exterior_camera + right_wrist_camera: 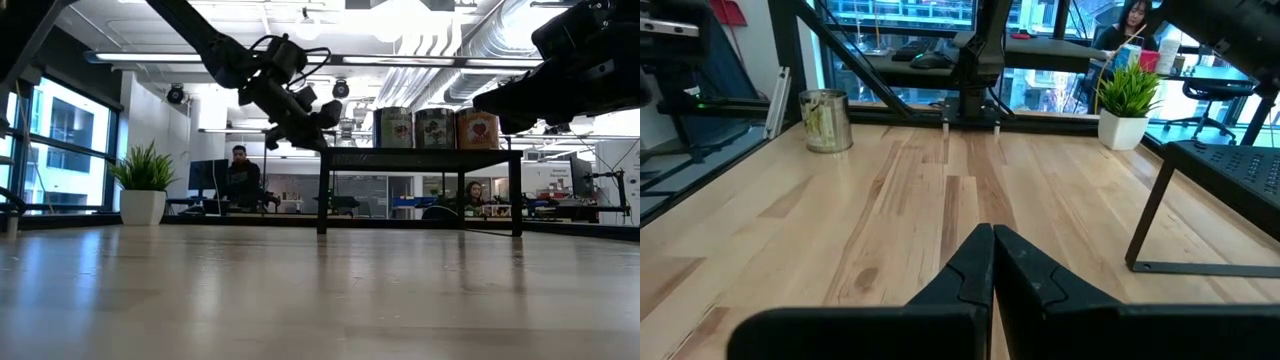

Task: Pick & Place candle stick holders
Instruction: Put the green candle holder on the shelf aligned with the orange candle holder, then put the green scented candle on the shelf aligned with the green scented candle

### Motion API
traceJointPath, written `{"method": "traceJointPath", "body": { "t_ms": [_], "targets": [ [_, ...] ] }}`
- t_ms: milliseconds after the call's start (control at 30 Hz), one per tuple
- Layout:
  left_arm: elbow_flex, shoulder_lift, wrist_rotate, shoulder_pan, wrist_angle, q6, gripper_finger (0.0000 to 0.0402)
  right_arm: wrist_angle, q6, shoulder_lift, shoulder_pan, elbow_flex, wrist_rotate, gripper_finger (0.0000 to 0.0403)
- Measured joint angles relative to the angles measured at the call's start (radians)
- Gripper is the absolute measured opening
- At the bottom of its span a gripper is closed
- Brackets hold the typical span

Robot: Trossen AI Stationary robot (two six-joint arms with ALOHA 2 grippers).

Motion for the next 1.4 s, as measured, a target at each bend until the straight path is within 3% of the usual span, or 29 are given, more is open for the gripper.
{"method": "traceJointPath", "body": {
  "t_ms": [367,533,900,1067,1300,1400],
  "targets": [
    [-0.001,-0.044,0.028,-0.002,-0.036,0.066,0.0,0.0,0.0,0.0,0.0,0.0,0.0,0.0],
    [-0.001,-0.126,0.023,-0.037,-0.171,0.134,0.0,0.0,0.0,0.0,0.0,0.0,-0.004,0.0],
    [-0.001,-0.271,-0.036,-0.319,-0.484,0.167,0.0,-0.01,0.0,0.0,0.0,0.0,-0.008,0.0],
    [-0.001,-0.312,-0.03,-0.451,-0.667,0.015,0.0,-0.028,0.0,0.0,0.0,0.0,-0.008,0.0],
    [-0.005,-0.358,-0.178,-0.632,-1.161,-0.415,0.0,-0.058,0.0,0.0,0.0,0.0,-0.008,0.0],
    [-0.027,-0.428,-0.186,-0.701,-1.263,-0.57,0.0,-0.056,0.0,0.0,0.0,0.0,-0.009,0.0]
  ]
}}
